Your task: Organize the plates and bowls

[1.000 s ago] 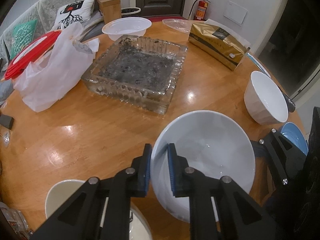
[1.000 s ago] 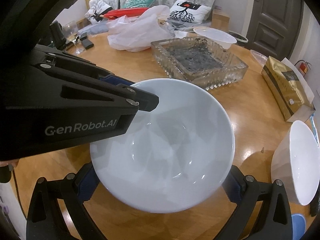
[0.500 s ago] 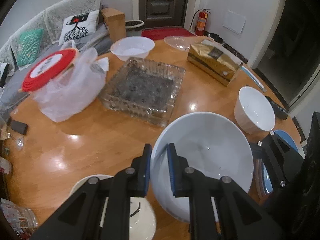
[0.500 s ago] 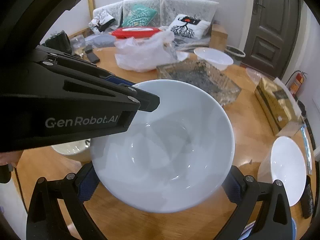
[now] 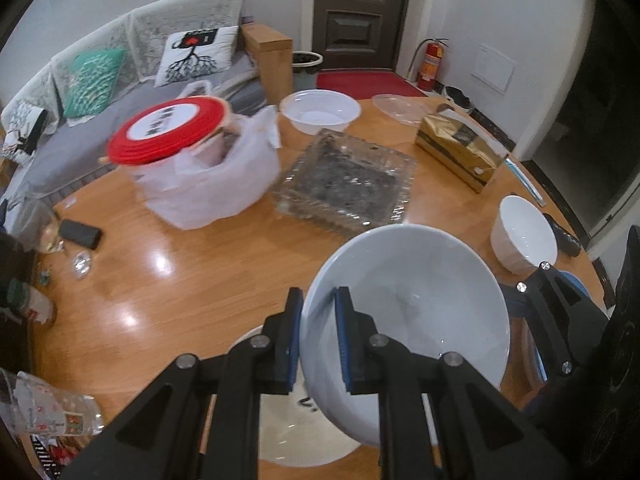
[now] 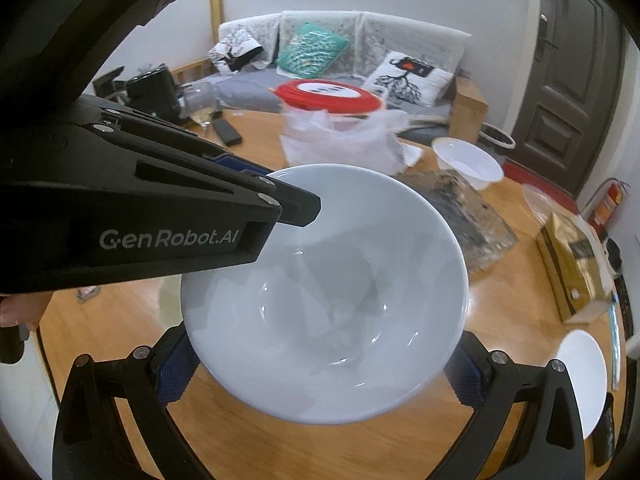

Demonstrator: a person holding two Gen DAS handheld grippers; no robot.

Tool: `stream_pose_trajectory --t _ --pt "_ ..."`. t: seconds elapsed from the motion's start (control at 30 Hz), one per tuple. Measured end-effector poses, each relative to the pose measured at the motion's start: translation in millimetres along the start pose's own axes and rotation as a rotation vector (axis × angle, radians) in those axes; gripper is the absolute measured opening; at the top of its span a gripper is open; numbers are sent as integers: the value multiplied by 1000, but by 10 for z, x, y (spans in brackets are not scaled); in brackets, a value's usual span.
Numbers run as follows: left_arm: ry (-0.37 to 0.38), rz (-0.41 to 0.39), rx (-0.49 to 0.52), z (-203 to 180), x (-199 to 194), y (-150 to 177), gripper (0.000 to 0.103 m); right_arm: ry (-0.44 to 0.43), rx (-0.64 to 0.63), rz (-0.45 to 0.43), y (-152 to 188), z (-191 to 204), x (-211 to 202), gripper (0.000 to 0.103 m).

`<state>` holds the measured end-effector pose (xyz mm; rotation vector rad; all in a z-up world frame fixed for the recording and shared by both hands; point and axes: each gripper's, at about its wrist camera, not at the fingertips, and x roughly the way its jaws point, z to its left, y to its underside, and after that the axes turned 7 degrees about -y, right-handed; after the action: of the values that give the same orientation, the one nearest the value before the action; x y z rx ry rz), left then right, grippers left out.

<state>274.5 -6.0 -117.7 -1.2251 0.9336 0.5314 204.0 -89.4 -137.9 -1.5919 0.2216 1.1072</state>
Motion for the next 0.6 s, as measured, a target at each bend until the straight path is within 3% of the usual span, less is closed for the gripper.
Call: stream_pose_trajectory --t 0.3,0.6 --pt "-33 35 -51 396 59 184 13 -51 -40 41 -105 302 253 101" --pt "-31 77 -70 521 217 318 14 -68 -60 108 -96 414 473 100"
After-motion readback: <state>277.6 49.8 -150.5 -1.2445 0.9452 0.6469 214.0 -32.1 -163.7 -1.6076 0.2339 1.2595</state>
